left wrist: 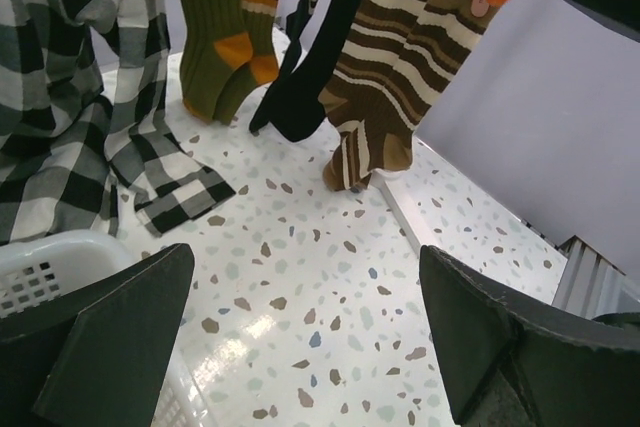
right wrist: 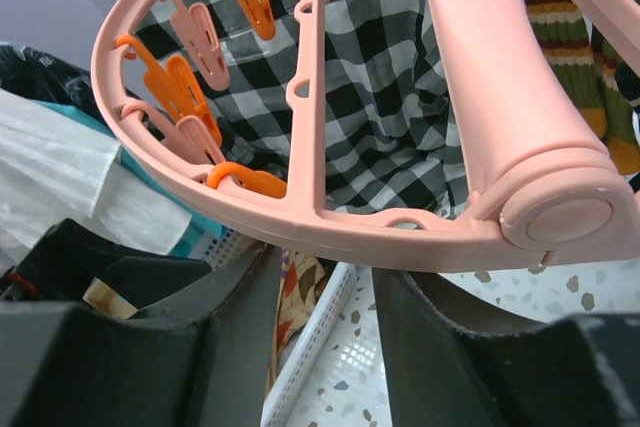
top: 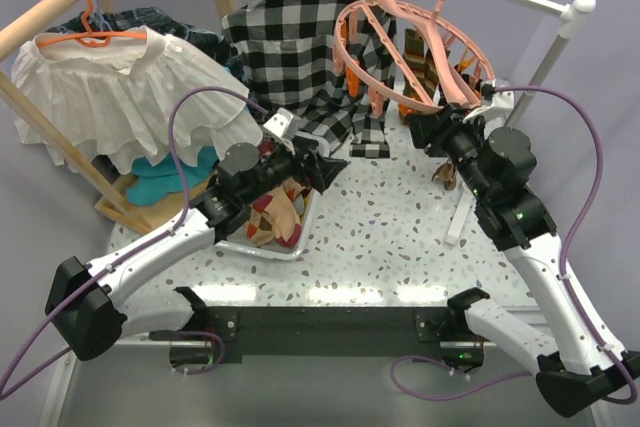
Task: Clip the socks to the hanger
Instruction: Open the clamp at the hanger.
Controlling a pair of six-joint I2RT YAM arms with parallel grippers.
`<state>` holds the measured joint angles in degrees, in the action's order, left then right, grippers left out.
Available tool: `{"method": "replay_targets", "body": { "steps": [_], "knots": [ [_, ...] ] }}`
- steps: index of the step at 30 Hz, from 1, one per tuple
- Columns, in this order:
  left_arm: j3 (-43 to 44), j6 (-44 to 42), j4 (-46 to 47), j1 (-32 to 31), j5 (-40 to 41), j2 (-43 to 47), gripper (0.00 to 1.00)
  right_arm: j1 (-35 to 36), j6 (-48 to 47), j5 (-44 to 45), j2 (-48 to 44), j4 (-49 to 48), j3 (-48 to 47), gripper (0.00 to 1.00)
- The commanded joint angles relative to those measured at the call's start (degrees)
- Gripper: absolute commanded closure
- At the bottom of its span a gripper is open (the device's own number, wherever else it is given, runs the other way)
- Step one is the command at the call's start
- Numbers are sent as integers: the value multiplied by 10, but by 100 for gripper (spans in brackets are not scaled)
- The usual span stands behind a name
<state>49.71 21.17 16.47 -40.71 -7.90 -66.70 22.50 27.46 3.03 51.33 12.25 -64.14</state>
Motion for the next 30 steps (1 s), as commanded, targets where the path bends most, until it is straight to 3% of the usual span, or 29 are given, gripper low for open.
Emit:
{"method": "replay_targets", "body": {
  "steps": [1,10,18,23,30],
  "knots": [
    [35,-28,76,-25,31,-18,0,3,14,51,-11,-43,6,58],
    [47,-60,184,-70,32,-77,0,3,9,80,-27,-34,18,62],
    [43,-91,393,-92,-18,-170,0,3,-13,59,-32,-12,4,62],
    [95,-97,421,-93,-34,-238,4,3,-32,51,-37,16,-9,61],
    [164,-87,437,-95,-48,-294,17,3,-48,41,-46,39,-14,59]
  ]
}}
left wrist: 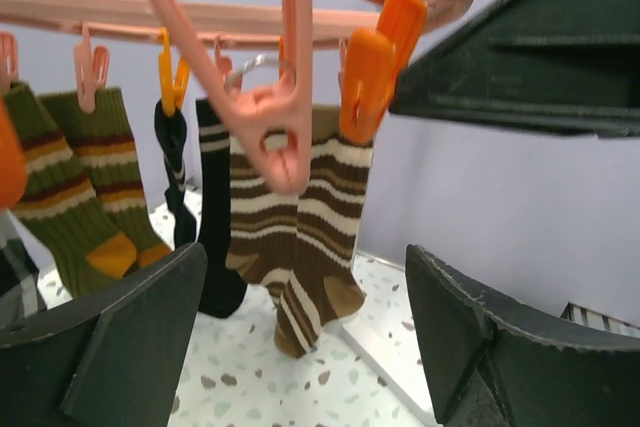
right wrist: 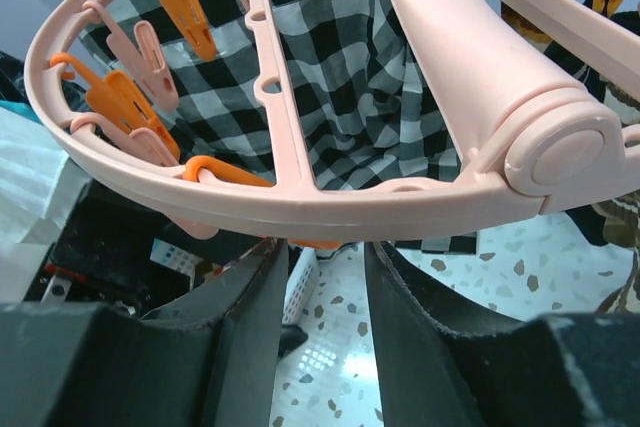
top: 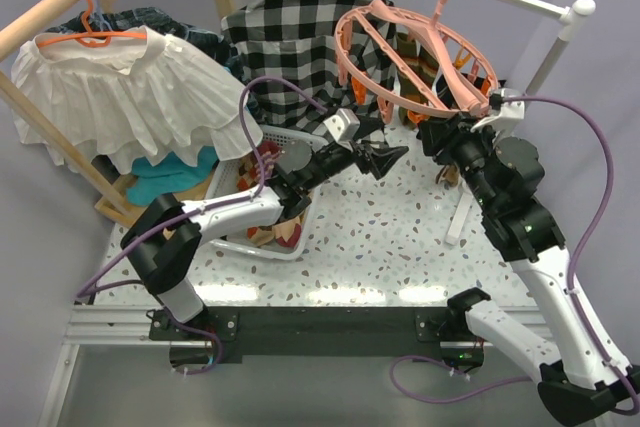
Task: Clip the socks to the hanger
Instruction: Open the clamp at the hanger.
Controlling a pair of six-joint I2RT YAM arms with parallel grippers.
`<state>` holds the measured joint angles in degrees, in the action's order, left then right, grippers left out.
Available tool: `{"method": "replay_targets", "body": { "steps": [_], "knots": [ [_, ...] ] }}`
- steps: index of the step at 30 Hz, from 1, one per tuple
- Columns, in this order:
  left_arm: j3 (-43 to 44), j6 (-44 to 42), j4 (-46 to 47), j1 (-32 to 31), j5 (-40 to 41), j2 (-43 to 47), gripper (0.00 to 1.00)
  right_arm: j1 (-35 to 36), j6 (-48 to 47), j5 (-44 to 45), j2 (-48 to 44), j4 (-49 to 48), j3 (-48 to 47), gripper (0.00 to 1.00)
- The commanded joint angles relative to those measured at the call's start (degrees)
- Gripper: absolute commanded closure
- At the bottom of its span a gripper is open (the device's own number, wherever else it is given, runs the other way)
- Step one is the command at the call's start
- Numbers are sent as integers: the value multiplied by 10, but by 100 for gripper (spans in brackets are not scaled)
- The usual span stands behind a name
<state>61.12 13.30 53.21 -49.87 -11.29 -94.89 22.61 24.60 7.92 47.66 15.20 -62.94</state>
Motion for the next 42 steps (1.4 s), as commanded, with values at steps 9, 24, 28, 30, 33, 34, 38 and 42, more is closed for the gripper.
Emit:
{"method": "replay_targets", "body": {
  "steps": [9,24,28,30,33,34,38,42],
  "knots": [
    [94,23,99,-3,-35,-59,23,2,-16,-26,-21,37,-34,55],
    [121,105,164,-4,-51,-101,32,2,-39,-56,-14,46,-64,50],
    [117,115,167,-5,-52,-98,40,2,-44,-63,-8,44,-68,49],
    [113,117,167,-8,-53,-94,47,1,-46,-61,-6,42,-68,49],
    [106,117,167,-11,-52,-89,56,2,-49,-65,-5,42,-69,48],
    [102,117,165,-11,-49,-86,59,2,-50,-67,-4,44,-72,48],
    [101,115,139,-16,-33,-74,72,2,-85,-77,2,49,-82,46],
    [95,89,105,-28,-7,-59,80,2,-100,-90,9,62,-98,45]
  ]
}}
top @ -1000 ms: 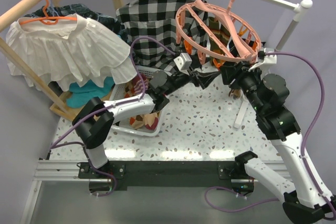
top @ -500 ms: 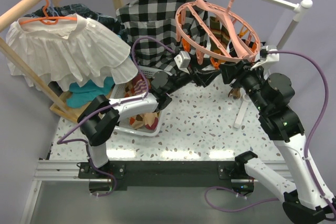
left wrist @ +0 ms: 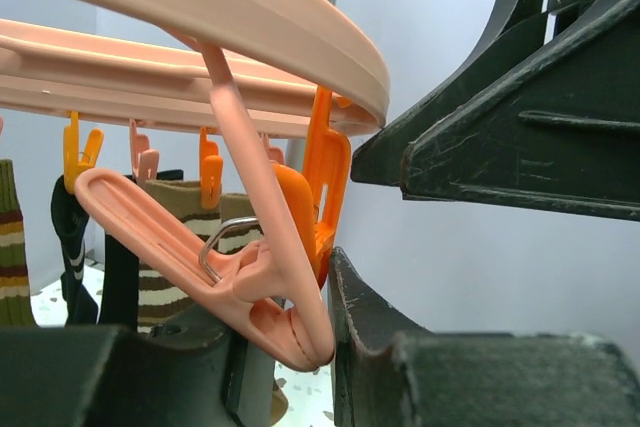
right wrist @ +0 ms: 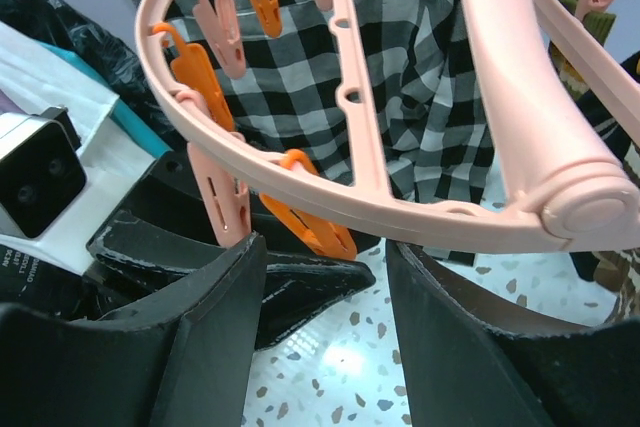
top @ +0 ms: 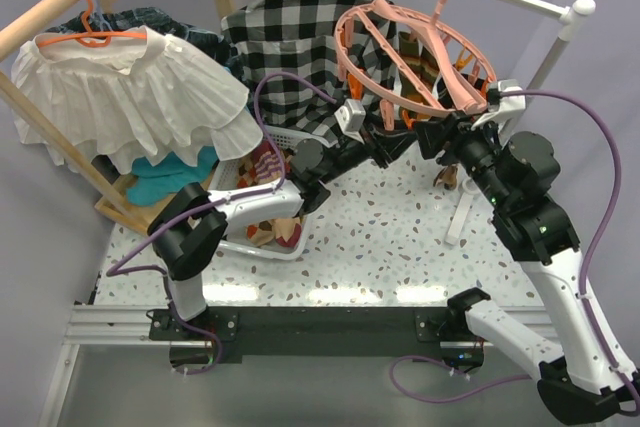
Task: Clip the socks to the hanger
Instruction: Open the clamp at the hanger.
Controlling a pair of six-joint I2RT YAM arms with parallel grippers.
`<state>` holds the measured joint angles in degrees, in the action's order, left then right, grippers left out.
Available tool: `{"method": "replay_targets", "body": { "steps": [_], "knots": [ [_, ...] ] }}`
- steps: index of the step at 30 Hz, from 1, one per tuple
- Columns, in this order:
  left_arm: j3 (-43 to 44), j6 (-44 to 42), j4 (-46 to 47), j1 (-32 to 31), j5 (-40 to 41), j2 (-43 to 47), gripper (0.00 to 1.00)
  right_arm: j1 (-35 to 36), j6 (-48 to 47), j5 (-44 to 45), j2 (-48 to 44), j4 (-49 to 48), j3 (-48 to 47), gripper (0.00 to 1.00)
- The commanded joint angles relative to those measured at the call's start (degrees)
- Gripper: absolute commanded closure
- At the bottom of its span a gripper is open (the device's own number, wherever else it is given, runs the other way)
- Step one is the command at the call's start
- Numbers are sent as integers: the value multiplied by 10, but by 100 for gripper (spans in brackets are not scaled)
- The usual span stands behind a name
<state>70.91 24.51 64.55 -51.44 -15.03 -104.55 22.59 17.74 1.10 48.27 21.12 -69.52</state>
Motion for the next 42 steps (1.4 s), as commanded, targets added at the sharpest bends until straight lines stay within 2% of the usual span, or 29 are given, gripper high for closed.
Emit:
{"method": "replay_targets", "body": {
  "steps": [1,7,18,29,33,42],
  "knots": [
    [-3,-25,-14,-14,39,39,80,2,-31,-22,2,1,-33,45],
    [0,-61,-66,-29,85,57,87,2,-29,-18,7,0,-33,45],
    [47,-174,-184,-68,170,56,91,2,-21,-12,5,-20,-6,39],
    [63,-220,-210,-90,199,51,91,2,-31,58,19,-27,0,41],
    [65,-224,-213,-93,200,50,91,2,-33,49,32,-35,-9,45],
    [77,-232,-232,-97,201,43,91,3,-19,16,46,-60,-19,44]
  ]
}}
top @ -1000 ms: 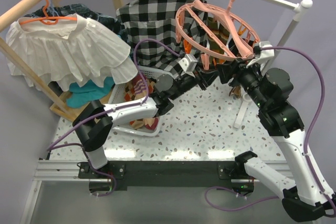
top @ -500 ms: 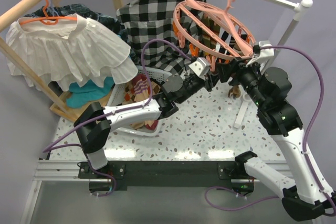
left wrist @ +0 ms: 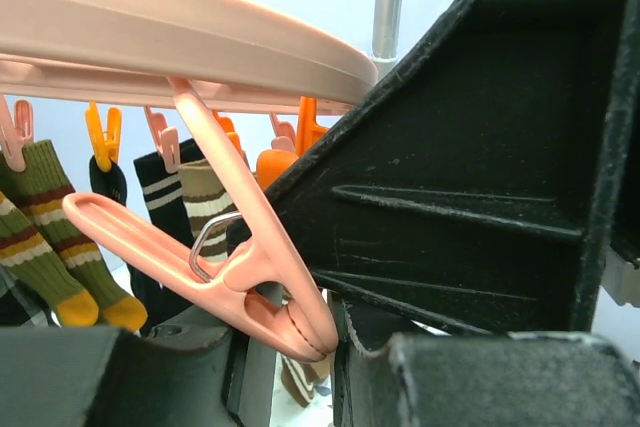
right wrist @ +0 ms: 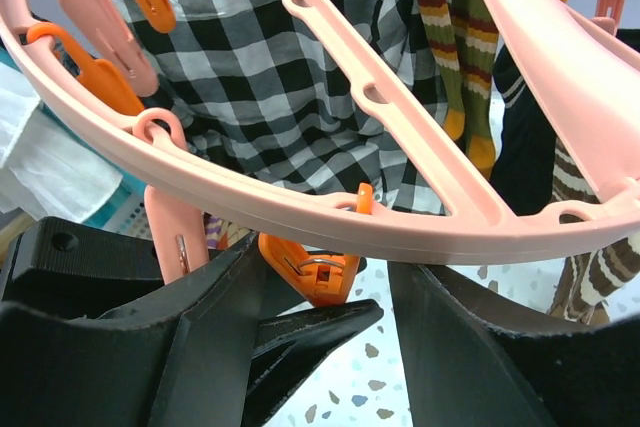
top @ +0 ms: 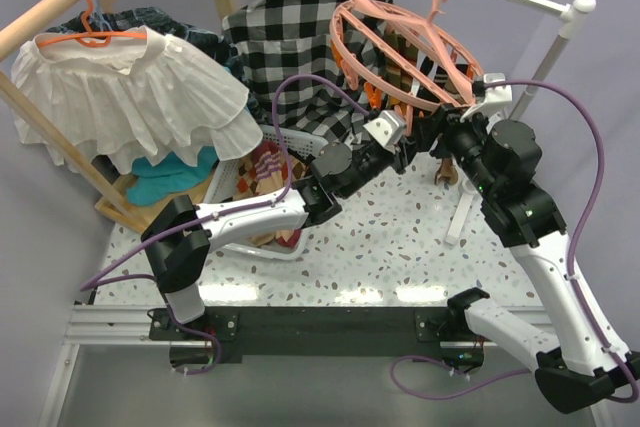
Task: Clip the socks to the hanger
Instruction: Open the clamp at the hanger, then pick up the sock from the bin.
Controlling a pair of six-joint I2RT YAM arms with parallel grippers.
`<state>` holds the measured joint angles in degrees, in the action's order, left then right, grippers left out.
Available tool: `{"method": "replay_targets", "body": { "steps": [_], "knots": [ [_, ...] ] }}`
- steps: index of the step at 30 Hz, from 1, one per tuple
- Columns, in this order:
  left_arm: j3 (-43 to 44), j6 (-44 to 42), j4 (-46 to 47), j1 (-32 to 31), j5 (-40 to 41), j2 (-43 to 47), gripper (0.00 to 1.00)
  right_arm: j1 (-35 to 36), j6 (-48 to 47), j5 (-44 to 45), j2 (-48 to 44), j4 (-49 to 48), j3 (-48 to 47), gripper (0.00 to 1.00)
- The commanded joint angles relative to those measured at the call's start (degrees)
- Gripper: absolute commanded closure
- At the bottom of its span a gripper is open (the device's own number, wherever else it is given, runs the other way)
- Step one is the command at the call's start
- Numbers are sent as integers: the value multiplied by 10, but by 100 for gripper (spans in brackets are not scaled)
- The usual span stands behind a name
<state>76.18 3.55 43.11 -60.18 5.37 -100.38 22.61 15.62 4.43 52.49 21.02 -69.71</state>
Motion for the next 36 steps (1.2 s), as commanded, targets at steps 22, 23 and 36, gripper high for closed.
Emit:
{"method": "replay_targets", "body": {
  "steps": [22,23,36],
  "knots": [
    [-62,4,-32,-12,44,66,40,2,-12,10,-17,-70,5,99],
    [-86,5,-34,-13,49,83,37,2,-13,11,-17,-70,5,100],
    [-274,182,-318,70,192,279,6,2,-20,2,-23,-55,29,99]
  ]
}}
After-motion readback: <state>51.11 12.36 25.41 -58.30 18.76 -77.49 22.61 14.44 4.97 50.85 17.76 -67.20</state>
